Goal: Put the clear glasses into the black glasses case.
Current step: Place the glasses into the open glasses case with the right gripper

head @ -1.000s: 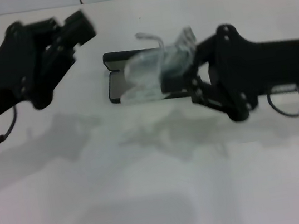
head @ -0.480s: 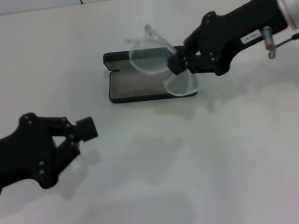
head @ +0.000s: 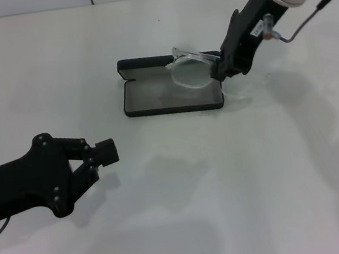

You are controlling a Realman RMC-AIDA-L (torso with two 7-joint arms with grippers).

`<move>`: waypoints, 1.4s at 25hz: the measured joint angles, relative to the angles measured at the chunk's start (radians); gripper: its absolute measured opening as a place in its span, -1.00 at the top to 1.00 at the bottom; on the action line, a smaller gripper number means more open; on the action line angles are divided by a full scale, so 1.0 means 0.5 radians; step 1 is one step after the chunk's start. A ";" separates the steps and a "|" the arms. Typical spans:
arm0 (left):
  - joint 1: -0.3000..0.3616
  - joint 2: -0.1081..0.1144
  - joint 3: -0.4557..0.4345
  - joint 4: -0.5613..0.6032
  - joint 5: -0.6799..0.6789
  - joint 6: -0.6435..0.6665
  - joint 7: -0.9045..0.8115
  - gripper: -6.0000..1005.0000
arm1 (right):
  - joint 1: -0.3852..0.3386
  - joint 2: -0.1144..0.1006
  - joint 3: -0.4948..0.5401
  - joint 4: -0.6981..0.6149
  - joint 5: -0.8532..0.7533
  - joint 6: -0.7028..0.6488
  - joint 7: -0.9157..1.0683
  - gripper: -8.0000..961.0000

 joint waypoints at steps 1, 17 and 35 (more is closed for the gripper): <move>0.000 0.000 0.000 0.000 0.000 0.000 0.000 0.87 | 0.038 0.002 -0.008 0.047 -0.018 0.017 0.006 0.87; -0.048 0.000 0.015 0.000 0.003 -0.001 -0.002 0.85 | 0.272 0.011 -0.551 0.385 0.092 0.513 0.168 0.86; -0.076 0.000 0.017 -0.005 0.005 -0.001 -0.001 0.84 | 0.275 0.010 -0.819 0.438 0.274 0.752 0.171 0.86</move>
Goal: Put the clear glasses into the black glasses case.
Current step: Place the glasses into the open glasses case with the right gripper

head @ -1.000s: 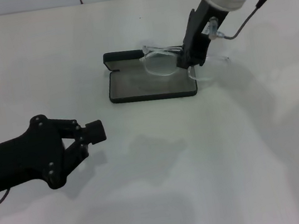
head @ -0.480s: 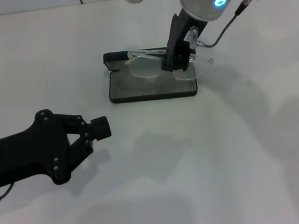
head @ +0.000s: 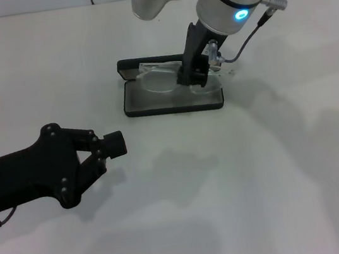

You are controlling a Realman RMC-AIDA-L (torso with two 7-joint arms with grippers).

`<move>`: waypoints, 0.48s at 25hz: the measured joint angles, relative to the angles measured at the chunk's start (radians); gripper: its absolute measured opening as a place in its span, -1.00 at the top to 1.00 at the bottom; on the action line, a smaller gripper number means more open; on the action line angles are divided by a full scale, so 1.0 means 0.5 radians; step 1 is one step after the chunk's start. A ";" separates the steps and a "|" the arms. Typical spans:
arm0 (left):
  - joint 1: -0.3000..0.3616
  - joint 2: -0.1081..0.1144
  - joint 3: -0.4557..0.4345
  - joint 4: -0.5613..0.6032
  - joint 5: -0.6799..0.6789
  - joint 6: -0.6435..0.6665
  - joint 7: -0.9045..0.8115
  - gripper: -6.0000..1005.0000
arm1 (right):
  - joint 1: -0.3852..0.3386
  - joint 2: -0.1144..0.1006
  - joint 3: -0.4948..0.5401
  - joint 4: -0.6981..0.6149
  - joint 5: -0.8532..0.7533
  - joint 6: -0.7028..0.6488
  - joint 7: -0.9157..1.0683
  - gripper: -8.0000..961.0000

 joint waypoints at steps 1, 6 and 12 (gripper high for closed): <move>0.000 0.000 0.000 0.000 0.000 0.000 0.000 0.84 | -0.001 0.000 -0.006 0.010 0.022 0.016 0.000 0.86; 0.000 0.000 0.000 0.000 0.000 0.000 0.000 0.83 | 0.007 0.000 -0.016 0.045 0.066 0.035 0.000 0.86; -0.006 -0.001 0.003 0.000 0.000 0.000 0.000 0.83 | 0.038 0.000 -0.027 0.134 0.128 0.045 0.000 0.86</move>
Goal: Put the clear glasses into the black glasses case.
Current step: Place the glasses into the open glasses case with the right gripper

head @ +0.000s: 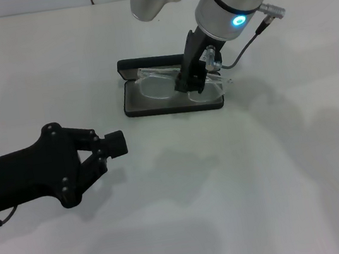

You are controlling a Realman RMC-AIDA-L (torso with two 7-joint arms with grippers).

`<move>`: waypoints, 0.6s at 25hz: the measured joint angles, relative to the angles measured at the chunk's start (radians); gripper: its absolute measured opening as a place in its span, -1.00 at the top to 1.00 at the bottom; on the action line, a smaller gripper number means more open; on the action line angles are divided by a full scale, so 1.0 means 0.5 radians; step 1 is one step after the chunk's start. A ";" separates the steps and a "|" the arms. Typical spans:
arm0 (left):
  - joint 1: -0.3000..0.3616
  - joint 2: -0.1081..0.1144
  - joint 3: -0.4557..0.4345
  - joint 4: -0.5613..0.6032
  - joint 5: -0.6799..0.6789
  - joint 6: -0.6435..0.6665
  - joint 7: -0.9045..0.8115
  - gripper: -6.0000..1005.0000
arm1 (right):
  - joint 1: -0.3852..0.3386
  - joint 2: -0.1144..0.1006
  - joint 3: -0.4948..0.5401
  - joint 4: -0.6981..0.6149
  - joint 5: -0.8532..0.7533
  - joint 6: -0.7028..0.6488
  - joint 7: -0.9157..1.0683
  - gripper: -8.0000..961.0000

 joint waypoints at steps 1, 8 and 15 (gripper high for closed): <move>-0.001 0.000 0.000 0.000 0.000 0.000 0.000 0.83 | 0.001 0.000 -0.003 0.003 0.000 0.004 0.001 0.86; -0.007 -0.002 0.000 0.000 -0.004 0.000 0.000 0.82 | 0.003 0.000 -0.013 0.030 -0.016 0.050 0.003 0.86; -0.026 -0.002 0.000 0.000 -0.004 0.000 -0.004 0.81 | 0.005 0.000 -0.117 0.035 0.003 0.086 0.003 0.85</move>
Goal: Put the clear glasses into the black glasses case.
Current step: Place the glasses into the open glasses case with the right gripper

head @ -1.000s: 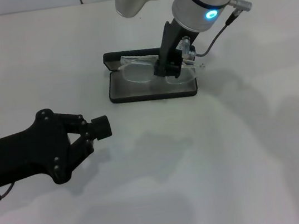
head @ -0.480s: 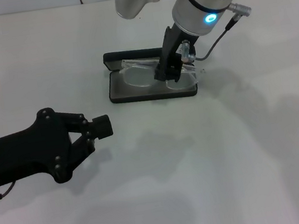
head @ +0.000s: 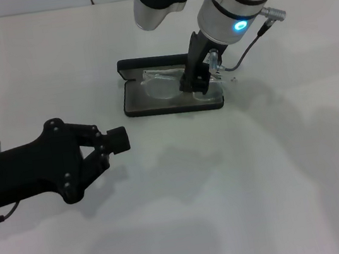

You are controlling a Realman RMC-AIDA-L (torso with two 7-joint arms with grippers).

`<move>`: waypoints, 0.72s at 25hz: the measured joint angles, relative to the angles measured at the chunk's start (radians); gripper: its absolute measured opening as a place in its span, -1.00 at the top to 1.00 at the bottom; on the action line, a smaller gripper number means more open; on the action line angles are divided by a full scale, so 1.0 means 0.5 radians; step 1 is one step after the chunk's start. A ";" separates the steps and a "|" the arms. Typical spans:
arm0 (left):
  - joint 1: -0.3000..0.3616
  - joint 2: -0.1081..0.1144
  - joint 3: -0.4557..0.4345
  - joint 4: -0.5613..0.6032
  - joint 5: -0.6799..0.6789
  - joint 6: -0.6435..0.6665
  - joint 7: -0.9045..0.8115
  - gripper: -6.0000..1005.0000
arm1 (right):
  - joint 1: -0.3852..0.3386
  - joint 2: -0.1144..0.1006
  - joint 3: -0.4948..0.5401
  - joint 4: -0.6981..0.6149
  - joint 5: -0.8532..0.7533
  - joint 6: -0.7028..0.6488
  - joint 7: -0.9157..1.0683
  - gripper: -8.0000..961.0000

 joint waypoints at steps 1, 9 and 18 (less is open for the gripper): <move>-0.004 0.000 0.000 0.000 0.000 0.000 -0.001 0.81 | 0.000 0.000 -0.003 0.000 0.000 0.005 0.000 0.85; -0.012 0.000 0.000 0.000 0.001 0.000 -0.004 0.81 | 0.001 0.000 -0.003 0.001 -0.012 0.014 0.000 0.85; -0.008 0.000 0.000 0.000 0.001 0.000 -0.003 0.80 | 0.001 0.000 0.003 0.004 -0.005 0.021 0.000 0.85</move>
